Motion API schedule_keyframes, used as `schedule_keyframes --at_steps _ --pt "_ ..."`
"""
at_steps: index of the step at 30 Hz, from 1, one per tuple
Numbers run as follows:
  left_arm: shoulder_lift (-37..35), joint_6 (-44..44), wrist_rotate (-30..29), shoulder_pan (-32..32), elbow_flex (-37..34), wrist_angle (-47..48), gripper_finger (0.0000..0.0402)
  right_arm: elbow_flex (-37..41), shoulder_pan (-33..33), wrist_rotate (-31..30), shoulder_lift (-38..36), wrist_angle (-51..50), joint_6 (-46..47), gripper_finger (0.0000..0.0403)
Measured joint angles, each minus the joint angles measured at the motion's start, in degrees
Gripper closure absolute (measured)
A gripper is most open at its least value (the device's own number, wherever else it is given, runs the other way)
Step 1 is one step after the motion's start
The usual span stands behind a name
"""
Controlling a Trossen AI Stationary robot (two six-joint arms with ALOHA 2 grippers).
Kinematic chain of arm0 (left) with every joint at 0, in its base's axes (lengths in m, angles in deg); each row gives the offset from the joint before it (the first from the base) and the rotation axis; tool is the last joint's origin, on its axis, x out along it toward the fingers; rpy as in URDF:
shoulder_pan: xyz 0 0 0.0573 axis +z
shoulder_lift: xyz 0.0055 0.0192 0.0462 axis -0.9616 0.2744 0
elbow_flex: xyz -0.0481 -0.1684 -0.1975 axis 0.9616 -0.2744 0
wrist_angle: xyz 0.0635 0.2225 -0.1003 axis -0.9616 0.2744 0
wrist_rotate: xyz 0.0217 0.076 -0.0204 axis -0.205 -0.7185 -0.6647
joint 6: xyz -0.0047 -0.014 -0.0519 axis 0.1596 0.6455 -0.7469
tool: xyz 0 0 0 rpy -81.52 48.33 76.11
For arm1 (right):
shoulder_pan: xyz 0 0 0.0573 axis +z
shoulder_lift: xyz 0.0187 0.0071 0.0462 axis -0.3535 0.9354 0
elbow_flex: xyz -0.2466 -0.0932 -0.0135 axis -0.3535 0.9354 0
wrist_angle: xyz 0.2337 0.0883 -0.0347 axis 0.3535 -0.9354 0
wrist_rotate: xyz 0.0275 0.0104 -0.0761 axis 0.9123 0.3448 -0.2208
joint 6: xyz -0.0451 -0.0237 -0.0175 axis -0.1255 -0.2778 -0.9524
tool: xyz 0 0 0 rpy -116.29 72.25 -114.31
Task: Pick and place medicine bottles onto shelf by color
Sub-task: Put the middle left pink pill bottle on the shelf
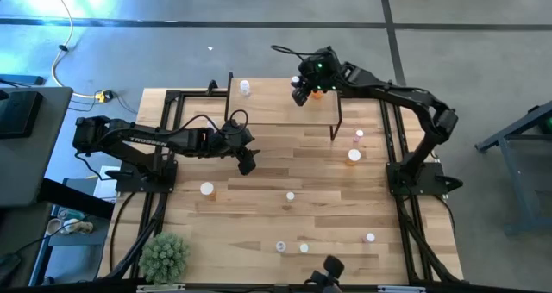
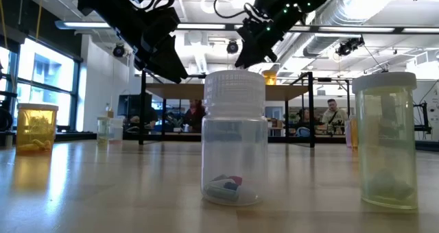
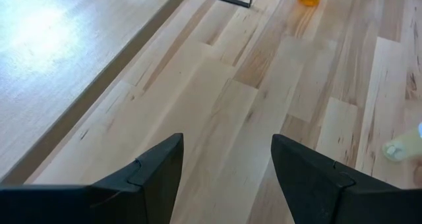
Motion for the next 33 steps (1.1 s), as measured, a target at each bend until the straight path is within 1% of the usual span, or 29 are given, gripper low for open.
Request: schedule_keyframes --at_steps 8,30,33 --pt "0.0 0.0 0.02 0.0 0.0 0.13 0.0181 0.37 0.07 0.04 2.47 -0.96 0.28 0.0286" --pt "0.0 0.0 0.02 0.0 0.0 0.39 0.0181 0.39 0.39 0.07 2.46 -2.33 -1.15 0.0286" --pt "0.0 0.0 0.02 0.0 0.0 0.39 0.0181 0.39 0.39 0.07 2.46 -2.37 -1.3 0.0279"
